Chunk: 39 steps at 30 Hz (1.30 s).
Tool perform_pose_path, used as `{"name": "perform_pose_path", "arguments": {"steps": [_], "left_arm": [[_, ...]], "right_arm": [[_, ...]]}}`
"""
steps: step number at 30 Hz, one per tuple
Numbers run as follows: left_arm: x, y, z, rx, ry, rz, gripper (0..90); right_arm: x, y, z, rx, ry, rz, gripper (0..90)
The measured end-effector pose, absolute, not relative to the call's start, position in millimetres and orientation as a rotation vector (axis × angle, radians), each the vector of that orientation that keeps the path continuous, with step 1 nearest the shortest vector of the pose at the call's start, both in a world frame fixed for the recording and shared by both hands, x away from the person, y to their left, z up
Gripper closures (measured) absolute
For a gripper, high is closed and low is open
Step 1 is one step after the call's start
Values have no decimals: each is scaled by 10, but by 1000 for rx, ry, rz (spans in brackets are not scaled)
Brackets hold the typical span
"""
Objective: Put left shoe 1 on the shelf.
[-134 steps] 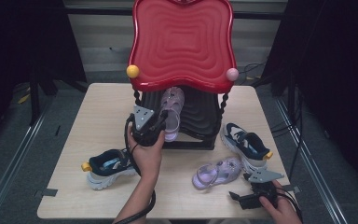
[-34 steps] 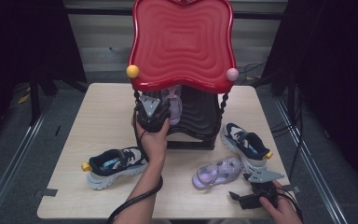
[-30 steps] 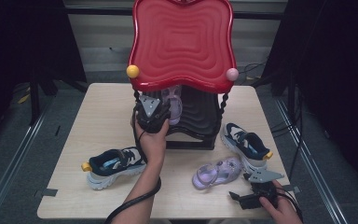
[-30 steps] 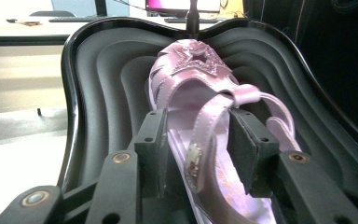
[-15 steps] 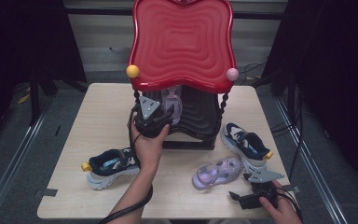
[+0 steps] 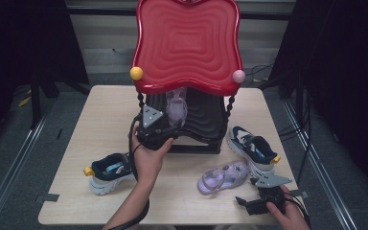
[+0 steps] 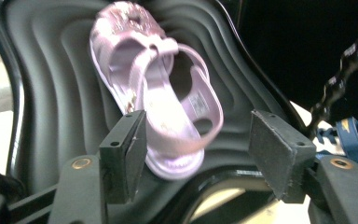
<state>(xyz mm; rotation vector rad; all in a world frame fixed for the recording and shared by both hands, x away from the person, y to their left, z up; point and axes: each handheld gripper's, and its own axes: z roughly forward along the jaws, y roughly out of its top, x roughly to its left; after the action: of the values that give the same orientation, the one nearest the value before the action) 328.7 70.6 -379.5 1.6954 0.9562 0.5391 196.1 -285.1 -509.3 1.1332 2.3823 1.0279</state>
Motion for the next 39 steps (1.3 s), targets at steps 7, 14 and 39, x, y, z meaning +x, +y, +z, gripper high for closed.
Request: {"name": "perform_pose_path", "arguments": {"steps": [7,14,39], "left_arm": [[3200,718,-3907,1759,905,480,326],[3126,749,-4070,1827,862,428,304],[2884,680,-4763,2094,722,277,279]], "right_arm": [[1960,-2846,-5094,1136,2381,1025,98],[1960,-2846,-5093,1136,2382,1023,98],[1968,-2843,-5092,1131,2386,1023,97]]}}
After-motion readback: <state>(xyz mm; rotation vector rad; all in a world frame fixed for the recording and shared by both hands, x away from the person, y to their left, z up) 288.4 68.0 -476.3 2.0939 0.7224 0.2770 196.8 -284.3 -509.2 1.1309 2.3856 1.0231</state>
